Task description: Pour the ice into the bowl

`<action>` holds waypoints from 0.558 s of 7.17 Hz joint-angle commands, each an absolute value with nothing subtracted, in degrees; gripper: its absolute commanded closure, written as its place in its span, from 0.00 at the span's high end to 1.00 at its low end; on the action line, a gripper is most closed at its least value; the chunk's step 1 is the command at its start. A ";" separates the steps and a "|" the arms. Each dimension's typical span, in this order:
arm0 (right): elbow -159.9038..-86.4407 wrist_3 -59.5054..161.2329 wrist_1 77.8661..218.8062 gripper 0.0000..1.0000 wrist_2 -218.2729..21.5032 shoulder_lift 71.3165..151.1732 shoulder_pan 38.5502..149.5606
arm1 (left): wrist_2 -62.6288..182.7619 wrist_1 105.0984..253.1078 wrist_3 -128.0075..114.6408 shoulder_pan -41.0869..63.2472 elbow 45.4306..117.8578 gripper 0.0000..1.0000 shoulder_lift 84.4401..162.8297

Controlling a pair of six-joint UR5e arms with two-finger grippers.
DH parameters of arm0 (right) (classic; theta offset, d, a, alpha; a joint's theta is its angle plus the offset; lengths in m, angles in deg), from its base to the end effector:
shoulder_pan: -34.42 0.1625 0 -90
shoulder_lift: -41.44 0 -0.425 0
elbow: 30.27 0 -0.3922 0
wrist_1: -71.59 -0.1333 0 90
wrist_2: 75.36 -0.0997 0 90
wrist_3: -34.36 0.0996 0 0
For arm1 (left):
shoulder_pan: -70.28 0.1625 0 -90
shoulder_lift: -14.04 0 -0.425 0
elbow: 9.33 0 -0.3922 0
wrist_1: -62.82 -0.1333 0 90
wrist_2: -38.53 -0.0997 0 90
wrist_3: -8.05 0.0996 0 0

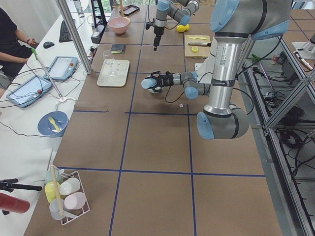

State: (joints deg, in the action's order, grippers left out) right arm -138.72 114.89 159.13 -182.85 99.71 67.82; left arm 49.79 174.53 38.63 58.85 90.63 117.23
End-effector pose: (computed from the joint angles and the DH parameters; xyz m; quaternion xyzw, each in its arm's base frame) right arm -0.4529 -0.4225 0.2011 0.0333 -0.4577 0.1177 0.8806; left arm 0.4855 -0.3338 0.3656 0.5079 -0.4157 0.4420 0.6114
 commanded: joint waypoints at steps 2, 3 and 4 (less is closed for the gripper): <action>-138.72 114.87 159.13 1.00 -182.85 99.62 67.82 | 49.96 174.79 38.63 58.85 92.00 0.00 117.14; -138.72 114.87 159.13 1.00 -182.85 99.62 67.82 | 50.05 175.41 38.29 58.76 93.06 0.00 117.14; -138.72 114.96 159.13 1.00 -182.85 98.92 67.82 | 50.13 176.28 37.15 58.76 93.50 0.00 117.05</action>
